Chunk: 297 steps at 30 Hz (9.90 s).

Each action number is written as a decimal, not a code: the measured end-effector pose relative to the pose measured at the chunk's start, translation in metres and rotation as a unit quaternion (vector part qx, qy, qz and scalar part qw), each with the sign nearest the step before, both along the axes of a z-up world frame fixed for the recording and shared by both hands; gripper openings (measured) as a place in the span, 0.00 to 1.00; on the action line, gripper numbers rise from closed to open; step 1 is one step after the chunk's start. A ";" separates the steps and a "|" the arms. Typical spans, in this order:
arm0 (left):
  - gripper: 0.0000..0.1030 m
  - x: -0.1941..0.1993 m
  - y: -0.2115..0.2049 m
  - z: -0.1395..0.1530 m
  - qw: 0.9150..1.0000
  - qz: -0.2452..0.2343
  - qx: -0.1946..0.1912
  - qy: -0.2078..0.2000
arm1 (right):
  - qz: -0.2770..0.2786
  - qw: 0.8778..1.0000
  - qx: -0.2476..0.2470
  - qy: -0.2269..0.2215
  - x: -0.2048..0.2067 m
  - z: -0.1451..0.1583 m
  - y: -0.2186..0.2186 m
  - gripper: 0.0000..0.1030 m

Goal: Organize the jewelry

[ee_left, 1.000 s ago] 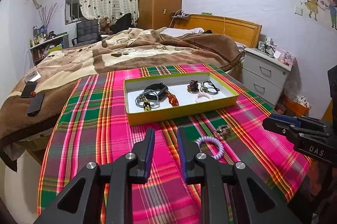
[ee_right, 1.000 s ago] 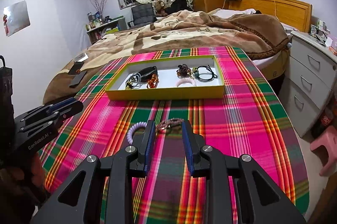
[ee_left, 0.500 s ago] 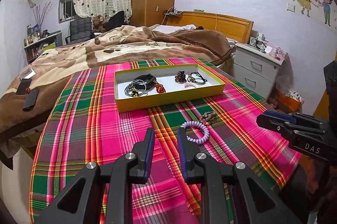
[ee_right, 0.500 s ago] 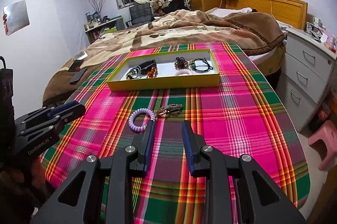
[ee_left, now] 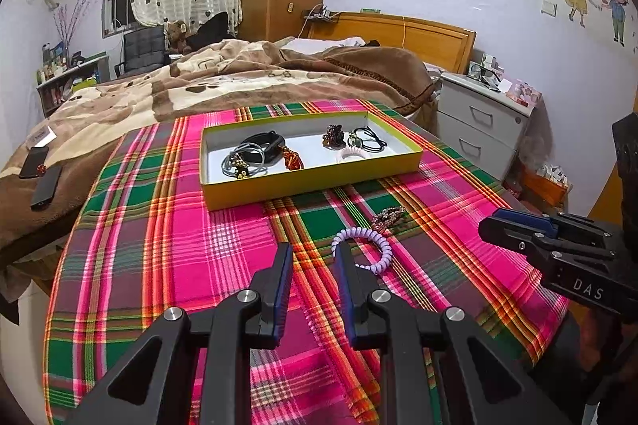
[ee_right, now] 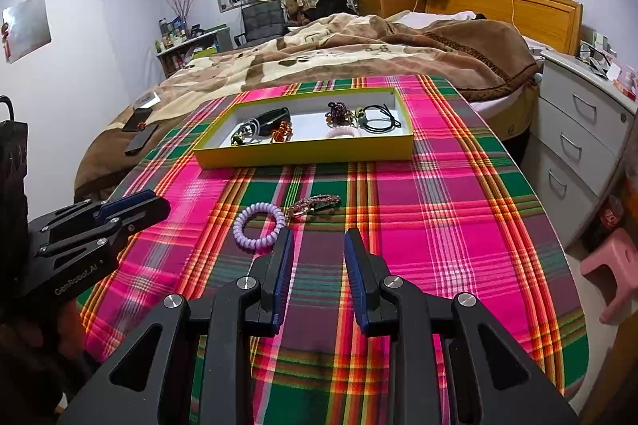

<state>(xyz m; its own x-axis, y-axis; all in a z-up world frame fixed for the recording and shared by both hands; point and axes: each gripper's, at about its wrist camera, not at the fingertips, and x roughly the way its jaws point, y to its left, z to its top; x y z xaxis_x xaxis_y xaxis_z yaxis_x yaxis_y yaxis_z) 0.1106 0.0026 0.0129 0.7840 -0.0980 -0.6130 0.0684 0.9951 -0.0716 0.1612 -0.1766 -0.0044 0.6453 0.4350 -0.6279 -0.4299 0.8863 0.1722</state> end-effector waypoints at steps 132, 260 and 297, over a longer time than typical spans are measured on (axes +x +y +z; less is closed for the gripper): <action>0.09 0.074 0.030 0.027 1.000 0.015 -0.008 0.008 | 0.002 0.999 0.038 0.024 0.089 0.027 0.022 0.08; 0.24 -0.014 0.006 -0.002 0.998 0.045 0.021 -0.031 | 0.000 0.999 -0.029 -0.026 -0.006 0.003 0.017 0.25; 0.24 -0.017 0.008 0.004 0.998 0.044 0.007 -0.046 | 0.004 0.999 -0.030 -0.039 -0.011 0.011 0.021 0.25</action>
